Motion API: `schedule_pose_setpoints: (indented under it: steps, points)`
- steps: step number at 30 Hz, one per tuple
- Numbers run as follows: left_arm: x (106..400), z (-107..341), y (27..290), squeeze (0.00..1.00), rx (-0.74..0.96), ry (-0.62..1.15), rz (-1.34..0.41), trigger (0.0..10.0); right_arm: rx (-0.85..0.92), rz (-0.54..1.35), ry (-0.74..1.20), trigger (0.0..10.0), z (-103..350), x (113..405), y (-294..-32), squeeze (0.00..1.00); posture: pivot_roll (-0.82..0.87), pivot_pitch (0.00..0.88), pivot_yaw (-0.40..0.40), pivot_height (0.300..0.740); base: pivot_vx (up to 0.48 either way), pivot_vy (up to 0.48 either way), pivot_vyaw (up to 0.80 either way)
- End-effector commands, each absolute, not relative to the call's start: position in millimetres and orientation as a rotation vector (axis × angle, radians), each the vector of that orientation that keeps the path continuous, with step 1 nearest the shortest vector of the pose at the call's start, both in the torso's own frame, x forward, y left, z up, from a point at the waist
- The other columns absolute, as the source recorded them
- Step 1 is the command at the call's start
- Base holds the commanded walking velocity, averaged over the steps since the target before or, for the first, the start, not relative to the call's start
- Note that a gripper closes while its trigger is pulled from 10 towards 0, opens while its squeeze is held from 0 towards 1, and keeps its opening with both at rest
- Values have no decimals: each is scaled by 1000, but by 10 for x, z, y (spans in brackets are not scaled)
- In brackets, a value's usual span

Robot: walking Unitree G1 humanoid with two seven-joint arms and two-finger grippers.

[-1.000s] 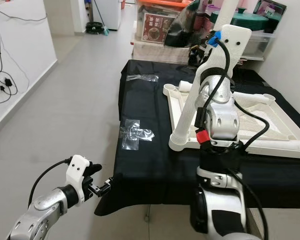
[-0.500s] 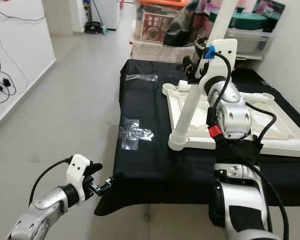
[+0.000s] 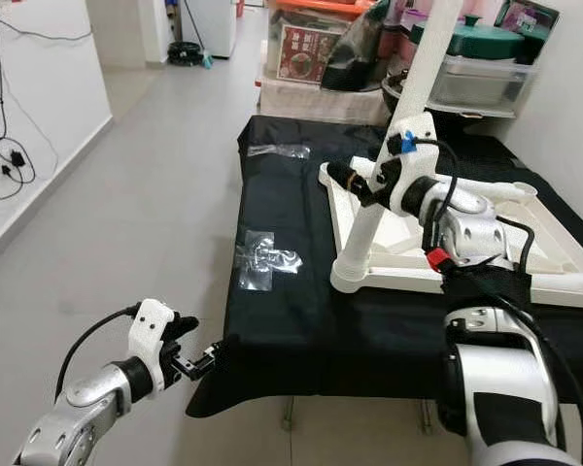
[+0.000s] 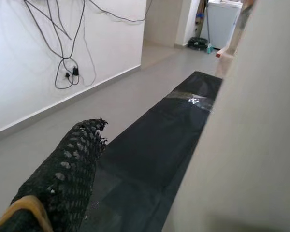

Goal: Building children table

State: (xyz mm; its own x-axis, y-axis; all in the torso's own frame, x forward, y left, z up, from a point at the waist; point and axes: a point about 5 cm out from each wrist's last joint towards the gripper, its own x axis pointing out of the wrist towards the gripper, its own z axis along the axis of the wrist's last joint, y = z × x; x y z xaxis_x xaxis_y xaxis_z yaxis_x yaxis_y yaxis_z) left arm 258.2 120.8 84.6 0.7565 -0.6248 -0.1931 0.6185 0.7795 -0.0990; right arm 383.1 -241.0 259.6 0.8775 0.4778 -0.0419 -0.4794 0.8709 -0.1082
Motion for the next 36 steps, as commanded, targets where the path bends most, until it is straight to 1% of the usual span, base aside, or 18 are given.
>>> schedule_pose_setpoints:
  steps: [1, 11, 17, 19, 20, 21, 22, 23, 24, 25, 26, 27, 29, 30, 31, 32, 33, 36]
  points:
    - [2576, 845, 1214, 0, -16, 225, -680, 10000, -100, 502, 19, 0, 2552, 3833, -2443, 0, -14, 0, -109, 740, 0, 0, 0]
    - [2572, 845, 1219, 0, -12, 228, -684, 10000, -78, 440, 13, 0, 2485, 3866, -2527, 0, -16, 0, -107, 740, 0, 0, 0]
    - [2565, 843, 1220, 0, -13, 230, -685, 10000, -96, 352, -23, 0, 2428, 3903, -2475, 0, -16, 0, -107, 740, 0, 0, 0]
    - [2559, 839, 1225, 0, -13, 232, -684, 10000, -88, 217, -22, 0, 2381, 3932, -2440, 0, -17, 0, -107, 740, 0, 0, 0]
    - [2554, 834, 1228, 0, -14, 234, -683, 10000, -52, 81, -38, 0, 2337, 3933, -2414, 0, -19, 0, -109, 740, 0, 0, 0]
    - [2554, 834, 1228, 0, -14, 234, -683, 10000, -52, 81, -38, 0, 2337, 3933, -2414, 0, -19, 0, -109, 740, 0, 0, 0]
    - [2550, 832, 1230, 0, -14, 235, -682, 10000, -24, -15, -48, 0, 2305, 3922, -2403, 0, -20, 0, -108, 740, 0, 0, 0]
    - [2550, 832, 1230, 0, -14, 235, -682, 10000, -24, -15, -48, 0, 2305, 3922, -2403, 0, -20, 0, -108, 740, 0, 0, 0]
    - [2547, 828, 1225, 0, -15, 236, -682, 10000, 17, -113, -63, 0, 2241, 3885, -2341, 0, -20, 0, -108, 740, 0, 0, 0]
    - [2547, 828, 1225, 0, -15, 236, -682, 10000, 17, -113, -63, 0, 2241, 3885, -2341, 0, -20, 0, -108, 740, 0, 0, 0]
    - [2546, 827, 1219, 0, -16, 236, -683, 10000, 71, -189, -56, 0, 2126, 3815, -2173, 0, -18, 0, -107, 740, 0, 0, 0]
    - [2546, 827, 1219, 0, -16, 236, -683, 10000, 71, -189, -56, 0, 2126, 3815, -2173, 0, -18, 0, -107, 740, 0, 0, 0]
    - [2554, 836, 1219, 0, -17, 235, -684, 10000, 137, -264, -37, 0, 2000, 3678, -1872, 0, -18, 0, -107, 740, 0, 0, 0]
    - [2554, 836, 1219, 0, -17, 235, -684, 10000, 137, -264, -37, 0, 2000, 3678, -1872, 0, -18, 0, -107, 740, 0, 0, 0]
    - [2558, 839, 1223, 0, -17, 234, -684, 10000, 150, -275, -32, 0, 1985, 3648, -1786, 0, -18, 0, -107, 740, 0, 0, 0]
    - [2558, 839, 1223, 0, -17, 234, -684, 10000, 150, -275, -32, 0, 1985, 3648, -1786, 0, -18, 0, -107, 740, 0, 0, 0]
    - [2563, 840, 1228, 0, -16, 234, -682, 10000, 152, -268, -41, 0, 2021, 3660, -1722, 0, -23, 0, -106, 740, 0, 0, 0]
    - [2565, 839, 1228, 0, -16, 234, -681, 10000, 150, -250, -53, 0, 2066, 3683, -1688, 0, -22, 0, -109, 740, 0, 0, 0]
